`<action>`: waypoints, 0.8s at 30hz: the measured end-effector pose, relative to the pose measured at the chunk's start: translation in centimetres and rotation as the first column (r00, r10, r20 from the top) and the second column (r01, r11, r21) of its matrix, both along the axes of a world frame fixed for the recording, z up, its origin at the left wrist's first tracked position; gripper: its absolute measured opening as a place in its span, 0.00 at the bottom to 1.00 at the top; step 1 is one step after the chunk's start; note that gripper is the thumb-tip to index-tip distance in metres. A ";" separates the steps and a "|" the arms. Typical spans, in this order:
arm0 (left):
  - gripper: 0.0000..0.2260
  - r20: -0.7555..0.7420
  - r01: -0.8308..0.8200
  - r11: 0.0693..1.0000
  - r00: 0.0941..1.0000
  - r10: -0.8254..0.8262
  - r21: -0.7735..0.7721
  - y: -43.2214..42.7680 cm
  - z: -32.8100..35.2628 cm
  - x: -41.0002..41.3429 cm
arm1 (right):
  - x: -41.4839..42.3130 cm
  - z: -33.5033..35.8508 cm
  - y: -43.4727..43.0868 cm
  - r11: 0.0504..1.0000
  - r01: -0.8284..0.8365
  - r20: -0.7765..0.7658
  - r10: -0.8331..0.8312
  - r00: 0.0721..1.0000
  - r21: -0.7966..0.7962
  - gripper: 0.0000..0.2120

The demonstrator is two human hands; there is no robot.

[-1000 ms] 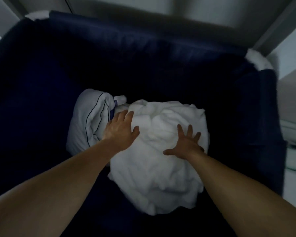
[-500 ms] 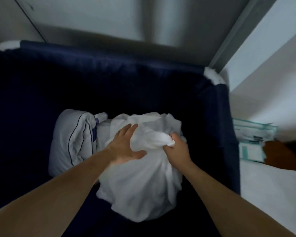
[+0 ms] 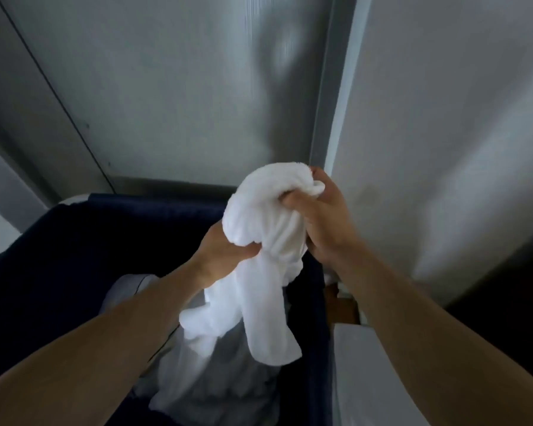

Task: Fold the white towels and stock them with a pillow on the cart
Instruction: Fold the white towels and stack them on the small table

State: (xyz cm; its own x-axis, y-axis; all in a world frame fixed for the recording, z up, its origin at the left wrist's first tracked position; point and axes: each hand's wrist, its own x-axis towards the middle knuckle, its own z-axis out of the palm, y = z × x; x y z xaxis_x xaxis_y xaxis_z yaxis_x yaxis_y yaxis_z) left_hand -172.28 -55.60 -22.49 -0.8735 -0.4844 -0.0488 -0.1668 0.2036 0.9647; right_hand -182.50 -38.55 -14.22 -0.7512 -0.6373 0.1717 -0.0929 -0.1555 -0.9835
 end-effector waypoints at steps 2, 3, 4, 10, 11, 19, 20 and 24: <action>0.16 -0.078 -0.010 0.999 0.997 0.007 -0.036 2.5 3.9 -1.5 | -0.6 2.6 2.8 0.995 0.087 -0.094 -0.082 0.992 0.048 0.25; 0.15 -0.106 -0.011 0.999 0.994 0.005 -0.053 3.6 6.1 -2.3 | -0.8 3.6 4.2 0.990 0.117 -0.118 -0.107 0.987 0.075 0.31; 0.15 -0.123 -0.010 0.998 0.992 0.002 -0.064 4.9 8.4 -3.1 | -0.9 4.4 5.6 0.989 0.120 -0.137 -0.108 0.985 0.082 0.37; 0.12 -0.004 0.314 0.933 0.948 -0.319 -0.178 13.7 16.7 -5.1 | -0.8 3.5 11.1 0.997 -0.017 -0.114 0.009 0.993 -0.072 0.51; 0.13 0.006 0.417 0.908 0.909 -0.417 -0.028 14.5 17.1 -4.7 | -0.9 3.2 11.9 0.997 0.037 -0.072 -0.042 0.997 -0.067 0.52; 0.32 -0.127 0.629 0.681 0.763 -0.634 0.374 14.0 15.9 -2.5 | -1.9 4.4 15.8 0.908 0.412 0.112 -0.403 0.908 -0.072 0.33; 0.31 -0.119 0.674 0.681 0.730 -0.673 0.286 13.6 15.1 -2.3 | -1.9 5.5 16.1 0.891 0.445 0.154 -0.429 0.890 -0.091 0.30; 0.45 0.224 0.754 0.657 0.638 -0.737 0.017 12.2 9.5 -1.6 | -1.8 10.8 17.4 0.863 0.460 0.318 -0.384 0.867 -0.211 0.19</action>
